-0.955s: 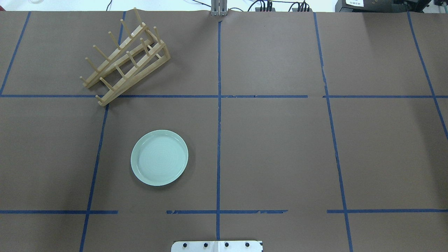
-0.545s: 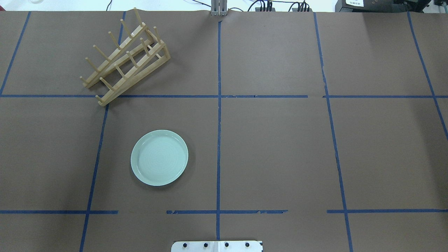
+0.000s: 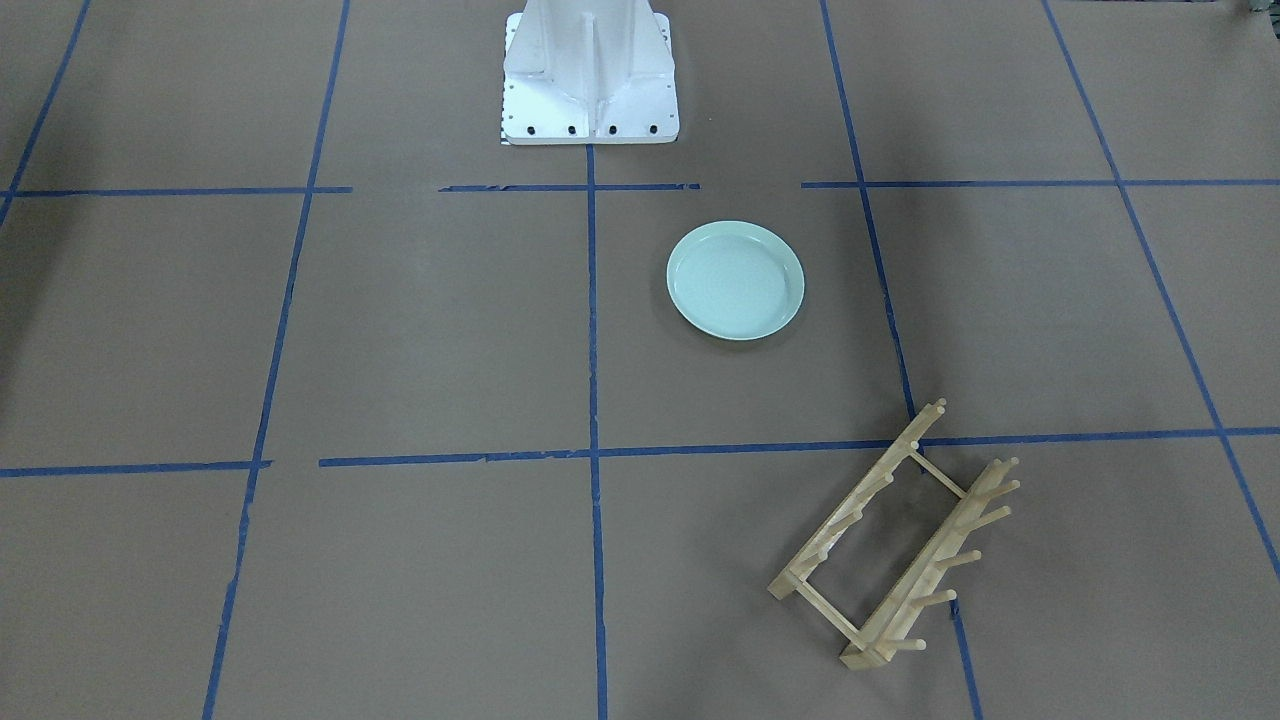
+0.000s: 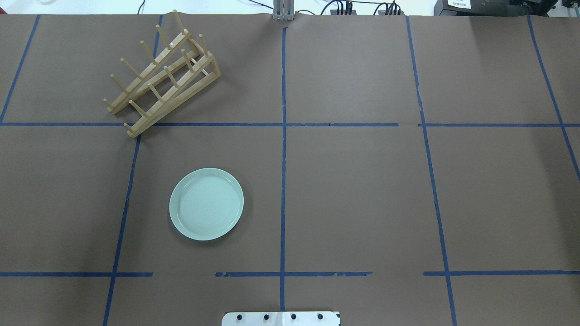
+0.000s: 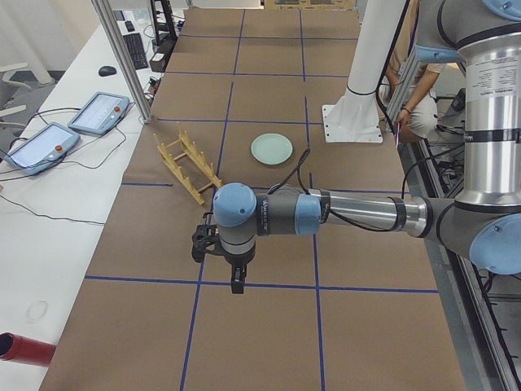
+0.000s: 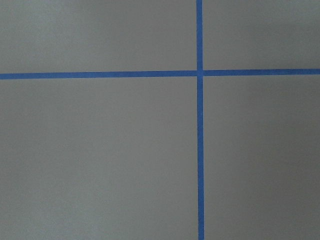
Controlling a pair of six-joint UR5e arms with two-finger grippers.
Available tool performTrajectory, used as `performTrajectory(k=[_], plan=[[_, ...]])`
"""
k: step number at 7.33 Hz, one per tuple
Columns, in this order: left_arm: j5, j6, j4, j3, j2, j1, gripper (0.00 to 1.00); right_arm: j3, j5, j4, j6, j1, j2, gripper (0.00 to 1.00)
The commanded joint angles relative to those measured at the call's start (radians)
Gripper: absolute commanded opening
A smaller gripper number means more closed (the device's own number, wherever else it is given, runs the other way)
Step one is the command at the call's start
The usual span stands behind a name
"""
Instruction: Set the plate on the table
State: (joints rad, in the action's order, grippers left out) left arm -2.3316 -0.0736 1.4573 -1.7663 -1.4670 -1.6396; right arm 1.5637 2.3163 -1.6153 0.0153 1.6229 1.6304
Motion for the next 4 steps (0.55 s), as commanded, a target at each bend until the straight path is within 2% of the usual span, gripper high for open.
performTrajectory(k=[1,4], plan=[[0.0,0.0,0.0,0.008,0.001,0.0,1.0,0.001,0.0,0.0,0.0,0.0,0.0,1.0],[-0.002,-0.003,0.011,0.028,-0.016,0.001,1.0,-0.001,0.0,0.0,0.0,0.0,-0.001,1.0]])
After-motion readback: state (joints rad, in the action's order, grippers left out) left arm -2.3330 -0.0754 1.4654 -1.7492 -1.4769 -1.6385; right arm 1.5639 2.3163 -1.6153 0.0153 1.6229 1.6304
